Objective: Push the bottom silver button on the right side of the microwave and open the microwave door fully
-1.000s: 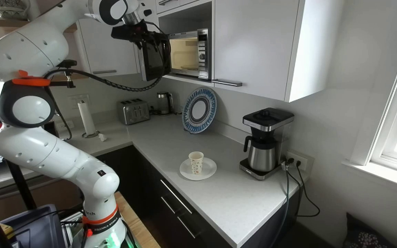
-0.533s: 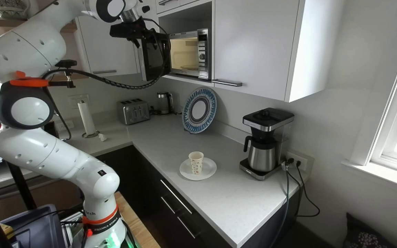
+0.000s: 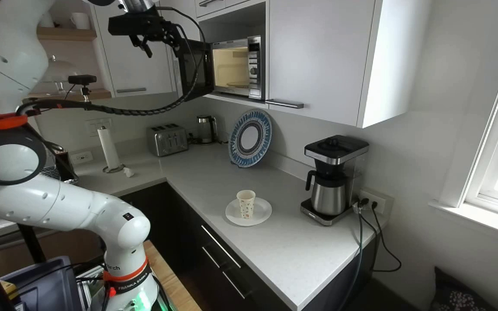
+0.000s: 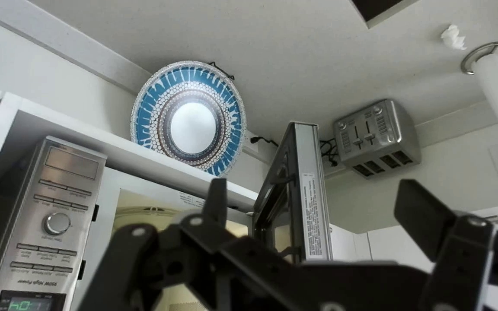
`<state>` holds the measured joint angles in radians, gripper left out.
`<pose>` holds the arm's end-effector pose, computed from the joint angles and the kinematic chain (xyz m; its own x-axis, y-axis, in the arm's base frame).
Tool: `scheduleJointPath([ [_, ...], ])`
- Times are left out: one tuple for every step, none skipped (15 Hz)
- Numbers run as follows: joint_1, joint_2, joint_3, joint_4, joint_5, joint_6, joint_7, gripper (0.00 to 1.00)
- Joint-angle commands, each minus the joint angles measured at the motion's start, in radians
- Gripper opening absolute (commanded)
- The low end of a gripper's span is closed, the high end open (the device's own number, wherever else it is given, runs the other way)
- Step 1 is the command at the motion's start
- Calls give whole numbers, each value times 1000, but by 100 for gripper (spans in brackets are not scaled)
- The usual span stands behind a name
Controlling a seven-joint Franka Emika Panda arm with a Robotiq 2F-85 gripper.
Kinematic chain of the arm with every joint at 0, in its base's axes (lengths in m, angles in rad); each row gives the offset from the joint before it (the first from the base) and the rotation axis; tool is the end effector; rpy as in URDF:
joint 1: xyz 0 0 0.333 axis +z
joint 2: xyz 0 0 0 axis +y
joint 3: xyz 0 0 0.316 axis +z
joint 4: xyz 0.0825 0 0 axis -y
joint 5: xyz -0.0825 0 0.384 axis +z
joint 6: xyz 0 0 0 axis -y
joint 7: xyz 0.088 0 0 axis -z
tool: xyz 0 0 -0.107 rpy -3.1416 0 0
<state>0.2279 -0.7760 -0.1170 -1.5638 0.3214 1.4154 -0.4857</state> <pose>0.1828 0.0165 0.9156 0.5404 0.5163 0.6644 0.6845 -0.7290 0.0098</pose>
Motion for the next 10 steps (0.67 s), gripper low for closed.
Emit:
scheduleJointPath([
  [-8,-27,-27,10,-49,-56,-35,100],
  [-16,-31,-30,10,-67,-56,-37,100],
  [-19,-33,-35,13,-83,-56,-40,100],
  [-20,-39,-36,10,-97,-54,-43,100],
  [-22,-42,-38,11,-114,-55,-49,100],
  [-20,-47,-42,11,-121,-50,-53,100],
  [-24,-48,-41,16,-136,-59,-51,100],
  [-10,-36,-41,11,-105,-32,-30,100],
  [-10,-38,-42,12,-114,-32,-30,100],
  [-11,-41,-42,10,-117,-31,-30,100],
])
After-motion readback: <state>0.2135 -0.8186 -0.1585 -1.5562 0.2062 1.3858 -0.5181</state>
